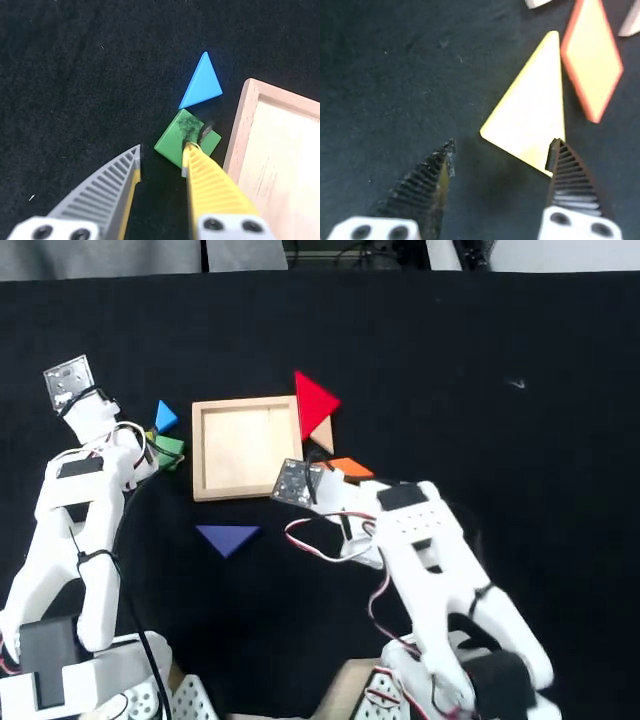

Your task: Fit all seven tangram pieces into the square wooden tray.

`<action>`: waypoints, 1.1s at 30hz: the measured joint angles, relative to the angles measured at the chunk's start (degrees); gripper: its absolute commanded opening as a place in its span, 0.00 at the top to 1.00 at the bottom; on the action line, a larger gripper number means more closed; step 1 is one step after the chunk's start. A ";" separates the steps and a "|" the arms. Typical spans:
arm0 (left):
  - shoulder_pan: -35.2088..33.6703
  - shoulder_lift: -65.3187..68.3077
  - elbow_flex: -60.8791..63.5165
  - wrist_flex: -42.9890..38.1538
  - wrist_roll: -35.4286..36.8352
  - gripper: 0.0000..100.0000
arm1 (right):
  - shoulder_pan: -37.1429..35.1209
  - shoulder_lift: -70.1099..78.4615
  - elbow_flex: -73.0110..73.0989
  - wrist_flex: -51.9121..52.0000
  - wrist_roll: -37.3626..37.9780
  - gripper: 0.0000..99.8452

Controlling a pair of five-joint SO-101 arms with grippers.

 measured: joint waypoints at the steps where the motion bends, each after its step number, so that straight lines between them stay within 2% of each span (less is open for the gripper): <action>1: 0.00 0.00 0.00 0.00 0.00 0.85 | 0.00 1.58 0.00 -0.88 0.09 0.72; 17: 0.00 0.00 0.00 0.00 0.00 0.85 | 0.35 25.14 -15.65 -3.08 0.26 0.72; 19: 0.00 0.00 0.00 0.00 0.00 0.85 | 0.88 26.99 -17.49 -1.85 0.35 0.76; 23: 0.00 0.00 0.00 0.00 0.00 0.85 | 1.76 28.66 -19.69 -0.97 2.99 0.87; 29: 0.00 0.00 0.00 0.00 0.00 0.85 | 3.16 28.31 -21.98 -0.70 4.13 0.87; 33: 0.00 0.00 0.00 0.00 0.00 0.85 | 3.60 24.18 -22.07 3.34 4.13 0.87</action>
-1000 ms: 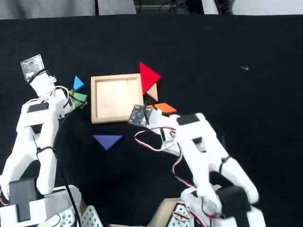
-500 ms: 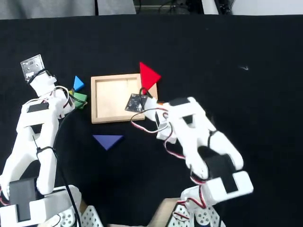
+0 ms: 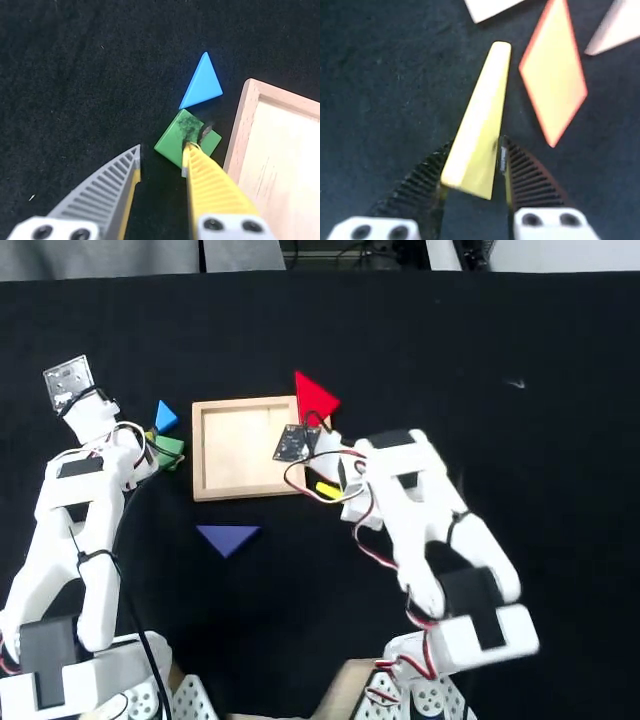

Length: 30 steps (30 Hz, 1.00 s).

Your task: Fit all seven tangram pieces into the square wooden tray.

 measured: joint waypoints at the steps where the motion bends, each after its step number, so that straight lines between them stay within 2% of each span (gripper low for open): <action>1: 0.00 0.00 0.00 0.00 0.00 0.85 | 0.00 -1.49 0.00 0.79 0.00 0.87; 4: 0.00 0.00 0.00 0.00 0.00 0.85 | 0.18 -4.66 0.00 1.93 0.00 0.90; 6: 0.00 0.00 0.00 0.00 0.00 0.85 | 0.26 -5.19 0.00 1.93 0.00 0.98; 7: 0.00 0.00 0.00 0.00 0.00 0.85 | 0.26 -5.19 0.00 1.93 0.00 0.99; 13: 0.00 0.00 0.00 0.00 0.00 0.85 | 0.18 -5.71 0.00 1.67 -0.26 0.99; 16: 0.00 0.00 0.00 0.00 0.00 0.85 | -0.35 -8.70 -1.67 3.43 -4.31 0.99; 24: -2.02 0.00 0.00 0.00 0.00 0.85 | -12.75 -12.57 -5.71 1.76 -5.89 0.99; 30: -5.45 0.00 1.41 -0.35 0.00 0.85 | -18.20 -5.63 -15.30 0.00 -5.98 0.99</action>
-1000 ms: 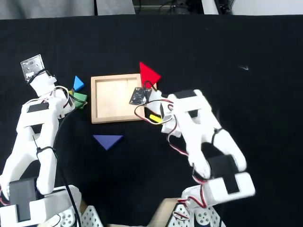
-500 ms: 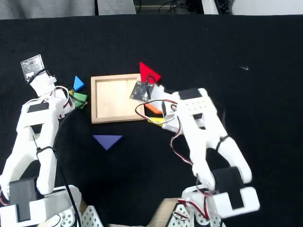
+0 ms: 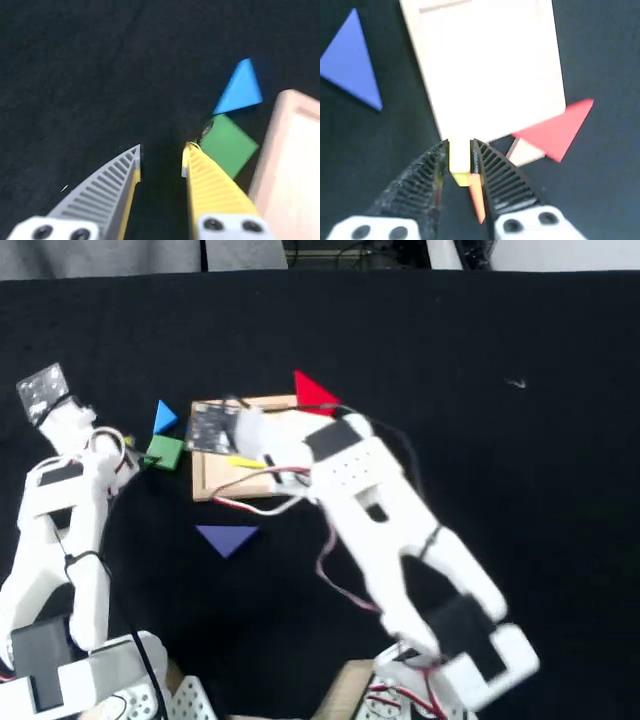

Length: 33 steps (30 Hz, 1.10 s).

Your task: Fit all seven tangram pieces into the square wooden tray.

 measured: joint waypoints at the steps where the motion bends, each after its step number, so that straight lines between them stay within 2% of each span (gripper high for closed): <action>1: -0.53 0.00 0.88 -0.79 0.00 0.85 | -0.53 2.29 -2.11 0.00 0.00 0.99; 8: -1.58 0.00 5.19 -8.18 0.00 0.85 | -2.90 19.25 -16.53 -0.18 0.18 0.99; 13: -1.67 0.00 5.19 -8.97 0.00 0.85 | -3.08 26.99 -22.07 2.02 4.92 0.99; 17: -1.67 0.00 5.19 -8.97 0.00 0.85 | -3.43 28.31 -23.38 6.86 7.82 0.99; 24: -1.67 0.00 5.19 -10.64 0.00 0.85 | -5.89 28.66 -23.38 12.84 8.35 0.99; 33: -1.67 0.00 5.19 -10.64 0.00 0.85 | -6.33 28.66 -23.38 13.80 7.38 0.97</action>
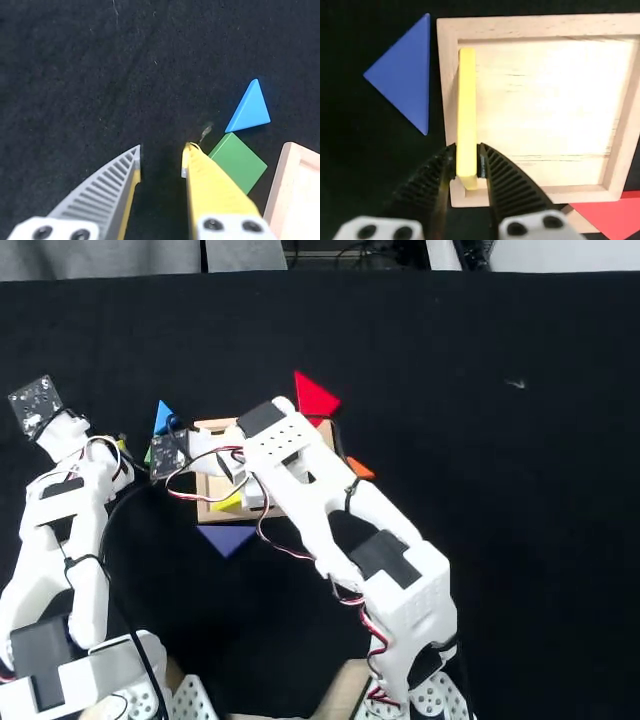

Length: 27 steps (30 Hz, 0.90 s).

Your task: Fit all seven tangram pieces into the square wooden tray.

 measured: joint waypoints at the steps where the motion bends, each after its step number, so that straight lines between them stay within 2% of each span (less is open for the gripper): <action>1: 0.00 0.00 0.00 0.00 0.00 0.85 | 0.00 0.00 0.00 -0.26 -0.44 0.94; 5: 0.00 0.00 0.00 0.00 0.00 0.85 | -0.09 0.00 0.00 -1.41 -1.49 0.74; 7: 0.00 0.00 0.00 0.00 0.00 0.85 | -0.09 0.00 0.00 -1.67 -1.76 0.70; 16: 0.00 0.00 0.00 0.00 0.00 0.85 | -0.09 0.09 -2.29 -1.76 -1.76 0.73; 23: 0.00 0.00 0.00 0.00 0.00 0.85 | 1.76 0.09 -9.85 0.62 -1.76 0.74; 25: 0.00 0.00 0.00 0.00 0.00 0.85 | 3.34 0.09 -11.25 0.62 -1.76 0.81; 27: 0.00 0.00 0.00 0.00 0.00 0.85 | 4.92 0.09 -11.43 -0.88 -2.29 0.95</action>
